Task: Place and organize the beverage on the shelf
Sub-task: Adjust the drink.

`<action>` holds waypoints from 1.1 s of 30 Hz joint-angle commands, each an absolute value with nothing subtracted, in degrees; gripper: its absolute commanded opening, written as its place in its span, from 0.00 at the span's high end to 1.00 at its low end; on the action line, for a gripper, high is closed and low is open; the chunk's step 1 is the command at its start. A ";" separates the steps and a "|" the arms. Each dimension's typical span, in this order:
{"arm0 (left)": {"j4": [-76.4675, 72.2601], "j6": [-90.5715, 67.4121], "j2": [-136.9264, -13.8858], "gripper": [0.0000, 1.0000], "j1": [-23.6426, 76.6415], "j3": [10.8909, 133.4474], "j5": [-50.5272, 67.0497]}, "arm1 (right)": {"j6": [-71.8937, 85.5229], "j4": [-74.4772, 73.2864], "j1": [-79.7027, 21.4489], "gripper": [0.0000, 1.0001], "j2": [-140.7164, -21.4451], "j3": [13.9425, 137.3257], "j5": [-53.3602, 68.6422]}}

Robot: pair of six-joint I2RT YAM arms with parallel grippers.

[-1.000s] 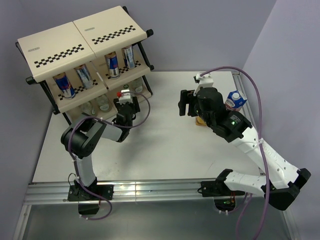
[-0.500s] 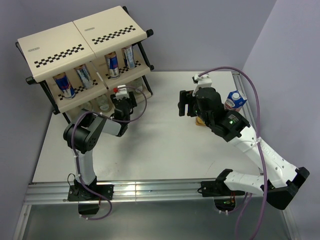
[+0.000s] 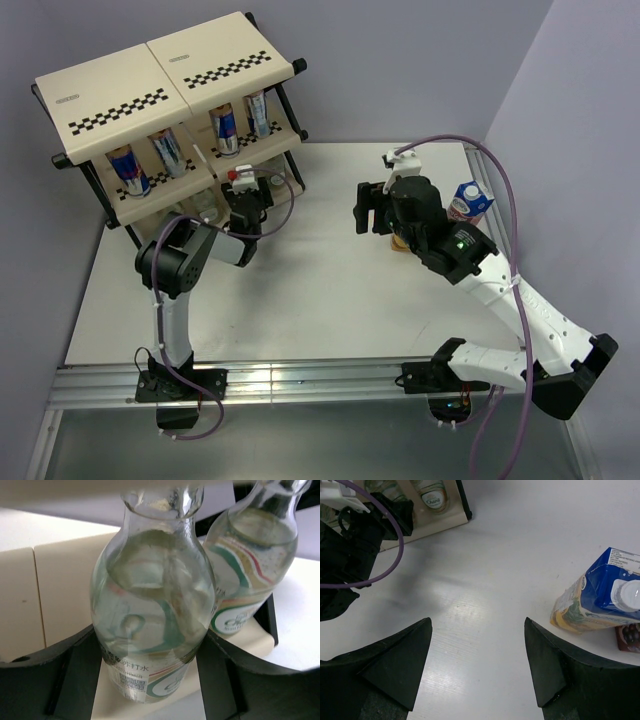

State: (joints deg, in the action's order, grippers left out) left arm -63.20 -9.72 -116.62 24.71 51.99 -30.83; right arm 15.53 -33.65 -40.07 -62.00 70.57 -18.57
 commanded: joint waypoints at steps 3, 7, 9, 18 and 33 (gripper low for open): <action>-74.35 -8.79 -117.59 1.00 23.29 57.39 -32.25 | 14.77 -31.38 -39.73 0.19 -60.03 70.05 -18.46; -75.85 -7.91 -118.39 1.00 23.12 58.01 -34.18 | 14.68 -31.29 -39.73 0.19 -59.77 70.05 -18.11; -75.94 -8.43 -118.48 1.00 22.85 57.83 -34.36 | 14.68 -31.29 -39.73 0.19 -59.68 69.96 -18.02; -73.75 -11.25 -118.74 0.99 22.06 57.39 -34.71 | 14.59 -30.85 -39.73 0.19 -59.41 69.61 -17.32; -69.78 -15.03 -116.02 0.64 21.88 55.46 -36.65 | 14.41 -29.97 -39.73 0.18 -57.31 68.55 -16.26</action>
State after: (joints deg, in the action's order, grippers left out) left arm -66.59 -9.37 -119.61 24.71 54.83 -32.36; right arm 15.27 -32.58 -40.07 -59.07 68.93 -16.51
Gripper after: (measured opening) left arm 0.706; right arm 0.814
